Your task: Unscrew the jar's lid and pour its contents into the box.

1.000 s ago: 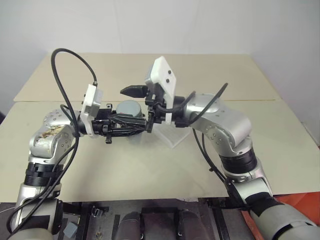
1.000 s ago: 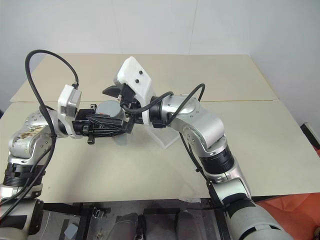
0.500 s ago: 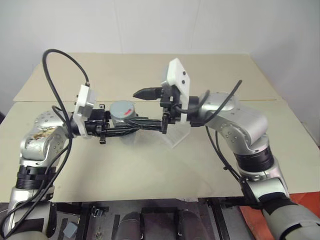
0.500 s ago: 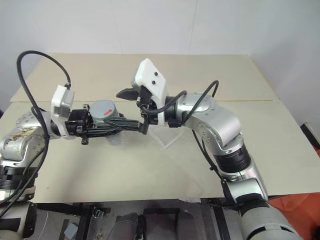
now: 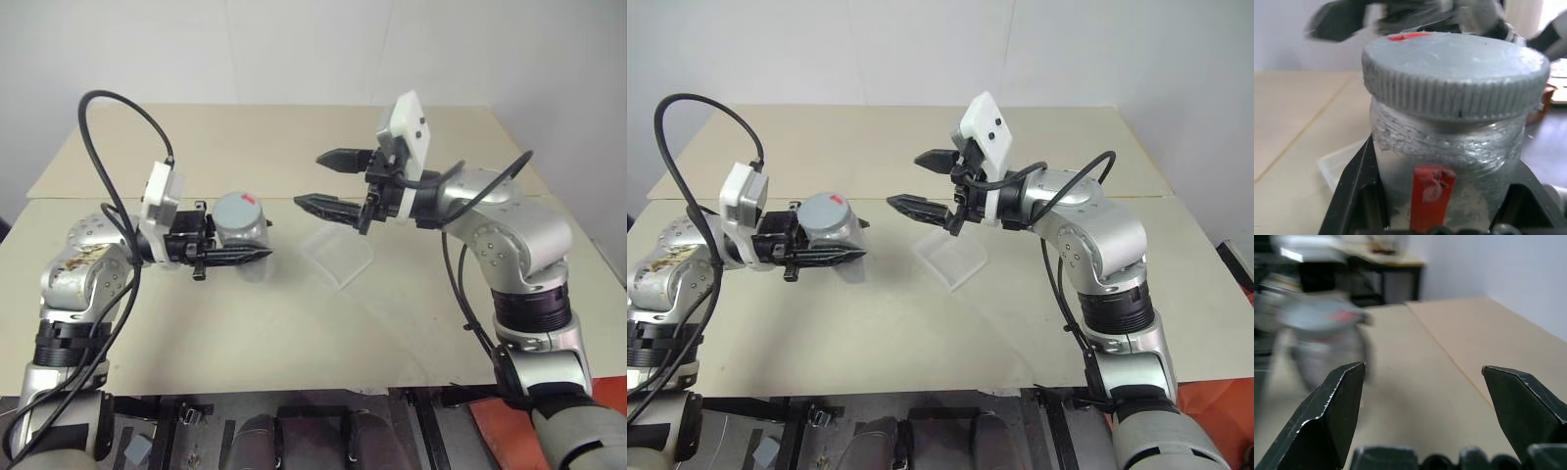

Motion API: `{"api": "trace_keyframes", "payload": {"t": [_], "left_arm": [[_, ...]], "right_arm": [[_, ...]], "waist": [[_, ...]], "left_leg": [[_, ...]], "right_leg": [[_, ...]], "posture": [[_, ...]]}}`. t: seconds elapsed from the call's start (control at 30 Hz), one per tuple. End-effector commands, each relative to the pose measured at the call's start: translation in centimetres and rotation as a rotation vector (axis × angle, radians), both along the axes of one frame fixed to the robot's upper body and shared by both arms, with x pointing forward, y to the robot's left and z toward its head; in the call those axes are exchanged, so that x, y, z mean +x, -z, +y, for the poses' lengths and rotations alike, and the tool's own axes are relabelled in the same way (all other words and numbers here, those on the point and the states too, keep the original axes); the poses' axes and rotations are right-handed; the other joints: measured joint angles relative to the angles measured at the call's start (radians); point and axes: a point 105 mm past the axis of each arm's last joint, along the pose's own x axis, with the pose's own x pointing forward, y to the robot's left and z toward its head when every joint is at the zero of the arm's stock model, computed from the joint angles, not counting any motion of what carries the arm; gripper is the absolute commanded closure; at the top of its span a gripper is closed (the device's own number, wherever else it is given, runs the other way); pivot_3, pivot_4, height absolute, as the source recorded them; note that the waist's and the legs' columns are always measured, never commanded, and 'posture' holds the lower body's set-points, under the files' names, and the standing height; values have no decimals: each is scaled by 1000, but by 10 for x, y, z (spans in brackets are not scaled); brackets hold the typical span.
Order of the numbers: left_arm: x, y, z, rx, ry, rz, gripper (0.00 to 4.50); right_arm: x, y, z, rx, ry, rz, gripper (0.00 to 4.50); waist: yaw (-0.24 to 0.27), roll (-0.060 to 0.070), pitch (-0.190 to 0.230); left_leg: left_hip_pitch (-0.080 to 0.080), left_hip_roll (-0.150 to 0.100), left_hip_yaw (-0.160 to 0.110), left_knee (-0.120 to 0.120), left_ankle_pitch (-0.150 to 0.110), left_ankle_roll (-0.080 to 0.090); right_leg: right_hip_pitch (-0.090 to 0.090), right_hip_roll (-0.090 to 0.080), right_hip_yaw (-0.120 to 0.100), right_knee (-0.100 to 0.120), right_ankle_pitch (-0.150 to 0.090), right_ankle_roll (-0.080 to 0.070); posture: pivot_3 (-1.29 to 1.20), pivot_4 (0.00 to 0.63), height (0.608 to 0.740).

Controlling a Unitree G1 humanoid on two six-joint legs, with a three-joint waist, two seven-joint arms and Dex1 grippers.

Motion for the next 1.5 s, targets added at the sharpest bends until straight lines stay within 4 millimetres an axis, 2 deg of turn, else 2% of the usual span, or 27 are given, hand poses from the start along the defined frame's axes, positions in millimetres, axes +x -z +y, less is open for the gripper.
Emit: {"api": "trace_keyframes", "payload": {"t": [0.03,0.3,0.57,1.03,1.5], "left_arm": [[1,-8,-8,-1,21,-48,2570],[2,-9,-16,-4,47,-54,2570],[-1,-10,-14,4,49,-60,2570],[-2,-10,-3,22,20,-59,2570],[-2,-13,-2,31,27,-61,2570]], "right_arm": [[-22,-17,12,31,-83,-67,70],[-20,-11,50,26,-93,-65,70],[-9,-10,66,28,-79,-56,70],[10,-7,24,5,30,-60,70],[23,-10,-1,21,137,-53,70]], "waist": [[0,0,0],[-4,0,0],[-1,0,0],[-1,0,0],[-1,0,0]], "left_leg": [[0,0,0,0,0,0],[0,0,0,2,0,0],[-2,0,-1,4,0,1],[-2,0,-1,5,-1,1],[-2,0,-1,5,-1,1]], "right_leg": [[0,0,0,0,0,0],[0,0,0,1,0,0],[0,0,-1,1,0,0],[0,0,-2,1,0,0],[0,0,-1,1,0,0]], "posture": [[0,150,740],[0,150,740],[0,150,740],[0,150,740],[0,150,740]]}}
